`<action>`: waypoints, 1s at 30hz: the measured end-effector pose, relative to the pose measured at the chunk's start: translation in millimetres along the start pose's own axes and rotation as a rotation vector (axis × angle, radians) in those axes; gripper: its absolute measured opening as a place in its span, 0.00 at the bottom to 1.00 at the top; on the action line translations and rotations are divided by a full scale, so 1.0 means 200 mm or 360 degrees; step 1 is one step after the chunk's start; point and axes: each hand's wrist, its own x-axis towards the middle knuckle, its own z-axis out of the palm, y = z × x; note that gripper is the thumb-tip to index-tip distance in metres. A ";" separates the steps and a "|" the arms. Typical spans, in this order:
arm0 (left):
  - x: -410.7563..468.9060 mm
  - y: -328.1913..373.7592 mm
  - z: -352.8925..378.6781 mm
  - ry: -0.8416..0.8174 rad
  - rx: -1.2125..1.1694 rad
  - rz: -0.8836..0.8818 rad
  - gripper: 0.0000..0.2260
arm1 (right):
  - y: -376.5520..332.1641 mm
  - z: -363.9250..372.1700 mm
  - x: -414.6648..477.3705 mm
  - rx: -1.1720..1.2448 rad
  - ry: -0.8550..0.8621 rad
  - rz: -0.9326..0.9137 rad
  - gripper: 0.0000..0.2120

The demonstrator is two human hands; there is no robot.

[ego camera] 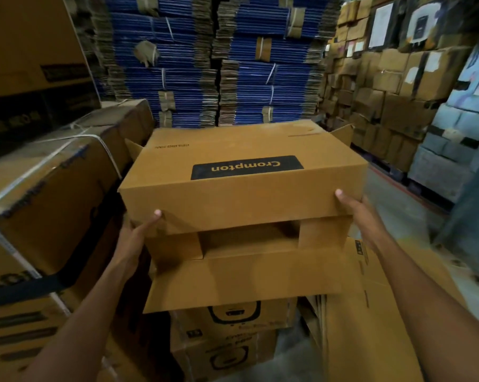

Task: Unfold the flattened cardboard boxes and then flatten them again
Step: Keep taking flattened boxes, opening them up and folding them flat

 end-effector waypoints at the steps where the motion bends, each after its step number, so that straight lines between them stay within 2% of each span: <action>1: -0.01 -0.03 -0.02 -0.0061 0.0037 -0.0113 0.46 | 0.06 0.00 -0.01 -0.0001 -0.0055 0.0075 0.48; 3: -0.03 -0.11 -0.03 -0.0103 0.0119 -0.0318 0.50 | 0.15 0.02 -0.04 -0.0038 -0.0085 0.0153 0.51; 5: -0.05 -0.14 0.00 0.0007 0.0194 -0.0347 0.51 | 0.16 0.03 -0.06 -0.0126 0.0045 0.0173 0.47; 9: -0.03 -0.01 0.05 0.0187 0.0400 -0.0136 0.40 | -0.01 0.03 -0.05 -0.0237 0.0245 0.0090 0.34; 13: 0.03 0.28 0.06 0.0304 0.0675 0.0138 0.39 | -0.28 0.02 0.02 -0.0369 0.0302 -0.0186 0.31; 14: 0.06 0.34 0.05 0.0336 0.0749 0.0166 0.38 | -0.34 0.03 0.04 -0.0416 0.0296 -0.0236 0.31; 16: 0.08 0.46 0.05 0.0289 0.0959 0.0141 0.43 | -0.46 0.04 0.09 -0.0578 0.0234 -0.0266 0.30; 18: 0.09 0.53 0.06 0.0155 0.1256 0.0082 0.46 | -0.53 0.07 0.13 -0.0886 0.0107 -0.0193 0.29; 20: 0.12 0.51 0.06 0.0012 0.1506 -0.0022 0.44 | -0.53 0.13 0.14 -0.1279 -0.0090 -0.0153 0.28; 23: 0.15 0.40 0.06 -0.0139 0.1792 -0.0168 0.44 | -0.43 0.24 0.16 -0.1760 -0.0235 -0.0188 0.33; 24: 0.16 0.36 0.06 -0.0106 0.1843 -0.0171 0.45 | -0.41 0.28 0.11 -0.1872 -0.0217 -0.0268 0.33; 26: 0.15 0.32 0.06 -0.0011 0.1932 -0.0141 0.45 | -0.40 0.38 -0.01 -0.1892 -0.0301 -0.0644 0.32; 28: 0.15 0.31 0.08 0.0019 0.2009 -0.0085 0.45 | -0.41 0.49 -0.18 -0.1703 -0.0740 -0.0903 0.32; 30: 0.16 0.32 0.10 0.0008 0.2049 -0.0072 0.45 | -0.41 0.59 -0.34 -0.1645 -0.1249 -0.0846 0.33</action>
